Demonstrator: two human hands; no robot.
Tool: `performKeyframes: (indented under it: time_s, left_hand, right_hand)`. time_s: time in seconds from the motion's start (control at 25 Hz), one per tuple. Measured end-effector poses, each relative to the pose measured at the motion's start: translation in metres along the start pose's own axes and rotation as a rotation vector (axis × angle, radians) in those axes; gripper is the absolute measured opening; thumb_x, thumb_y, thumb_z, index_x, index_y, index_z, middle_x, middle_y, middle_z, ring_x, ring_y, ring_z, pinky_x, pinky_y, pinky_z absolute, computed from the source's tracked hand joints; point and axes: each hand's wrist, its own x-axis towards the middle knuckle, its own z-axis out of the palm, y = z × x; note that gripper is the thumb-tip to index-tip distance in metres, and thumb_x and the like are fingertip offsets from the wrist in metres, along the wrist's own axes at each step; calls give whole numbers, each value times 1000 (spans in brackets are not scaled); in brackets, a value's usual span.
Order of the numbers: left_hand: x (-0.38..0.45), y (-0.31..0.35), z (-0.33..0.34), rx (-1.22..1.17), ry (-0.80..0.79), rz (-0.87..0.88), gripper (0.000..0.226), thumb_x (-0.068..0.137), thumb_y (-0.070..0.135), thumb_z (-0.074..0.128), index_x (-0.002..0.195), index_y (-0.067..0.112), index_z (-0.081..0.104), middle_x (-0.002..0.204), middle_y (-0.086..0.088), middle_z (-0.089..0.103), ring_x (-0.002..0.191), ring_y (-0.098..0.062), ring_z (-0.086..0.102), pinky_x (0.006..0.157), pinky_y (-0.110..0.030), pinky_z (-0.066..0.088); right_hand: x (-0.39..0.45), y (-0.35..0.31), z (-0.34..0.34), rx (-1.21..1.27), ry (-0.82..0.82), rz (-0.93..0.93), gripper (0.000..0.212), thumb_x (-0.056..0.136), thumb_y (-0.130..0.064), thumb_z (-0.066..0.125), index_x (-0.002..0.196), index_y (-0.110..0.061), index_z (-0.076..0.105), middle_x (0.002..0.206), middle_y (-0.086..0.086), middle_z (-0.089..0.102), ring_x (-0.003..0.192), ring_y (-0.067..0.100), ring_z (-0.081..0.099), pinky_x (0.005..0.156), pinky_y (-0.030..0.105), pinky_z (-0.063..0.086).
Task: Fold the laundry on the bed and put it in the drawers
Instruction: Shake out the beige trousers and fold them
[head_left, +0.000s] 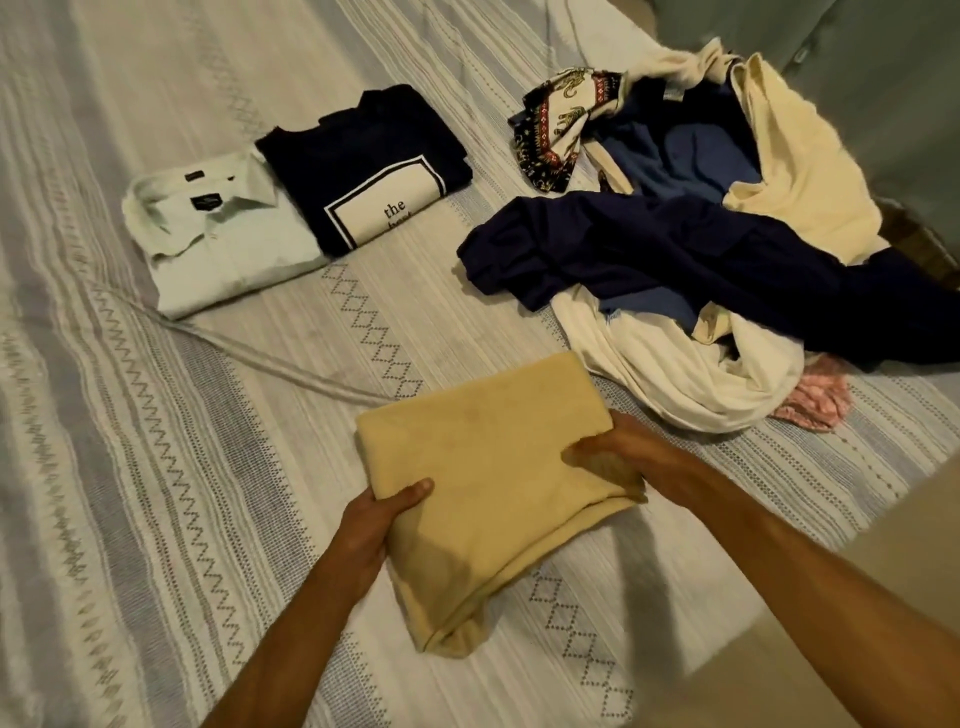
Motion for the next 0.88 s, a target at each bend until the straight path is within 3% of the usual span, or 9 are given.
performKeyframes:
  time_s: [0.08,0.2,0.28,0.36,0.44,0.52,0.6,0.72,0.88]
  left_hand:
    - [-18,24,0,12,-16,106,66,68,21,93,129,16,68,117,-7,77,109,-27,73,96,-42,57]
    - [-60,71,-9,21,-13,375,54,70,13,90,120,19,73,113,-3,78,113,-27,72,89,-36,59]
    - [-99,101,-27,90,-49,683,42,69,24,92,108,27,78,108,5,79,112,-19,72,88,-29,59]
    - [-127,108,-46,420,-104,1032,33,75,26,89,106,30,79,119,9,76,127,-16,64,111,-38,48]
    - [-128,85,-67,889,-22,1257,35,83,25,79,118,28,76,137,14,67,142,-15,51,124,-44,27]
    - [-101,38,-88,1242,-17,1223,34,89,33,70,122,38,70,144,21,58,145,-11,46,124,-44,26]
    - [-69,-12,-108,1494,-105,975,39,84,31,75,113,52,61,141,23,58,138,-8,50,117,-43,38]
    - [-41,-44,-125,1231,-63,788,38,85,29,71,107,57,58,123,33,60,119,10,54,99,-29,51]
    - [-27,-10,-119,910,283,885,28,93,43,65,119,33,67,112,23,64,107,0,57,91,-37,54]
  right_hand:
    - [6,-18,6,-14,-15,31,58,70,-3,88,122,-16,66,118,4,73,106,25,68,83,36,58]
    - [-4,-50,14,40,50,-245,66,67,3,88,128,-9,66,120,6,74,116,30,68,95,42,59]
    - [-20,-69,18,154,94,-393,49,85,13,72,131,0,62,110,-2,76,117,21,69,91,28,59]
    - [-35,-76,19,259,162,-397,43,97,20,48,133,-4,50,87,-23,74,91,-10,70,73,10,53]
    - [-32,-63,20,335,220,-313,41,101,16,43,138,-2,49,91,-16,70,71,-16,66,68,9,53]
    - [-20,-38,22,418,241,-144,31,106,-9,52,134,3,58,101,3,73,80,5,74,84,28,59]
    - [-8,-10,32,504,157,116,54,104,-44,54,132,1,62,112,19,75,102,36,72,101,49,51]
    - [-5,16,64,540,113,200,69,96,-62,55,128,-2,64,119,23,73,115,41,68,109,54,47]
    - [-12,19,114,561,99,142,66,86,-61,69,130,-13,64,122,13,75,114,35,70,105,53,52]
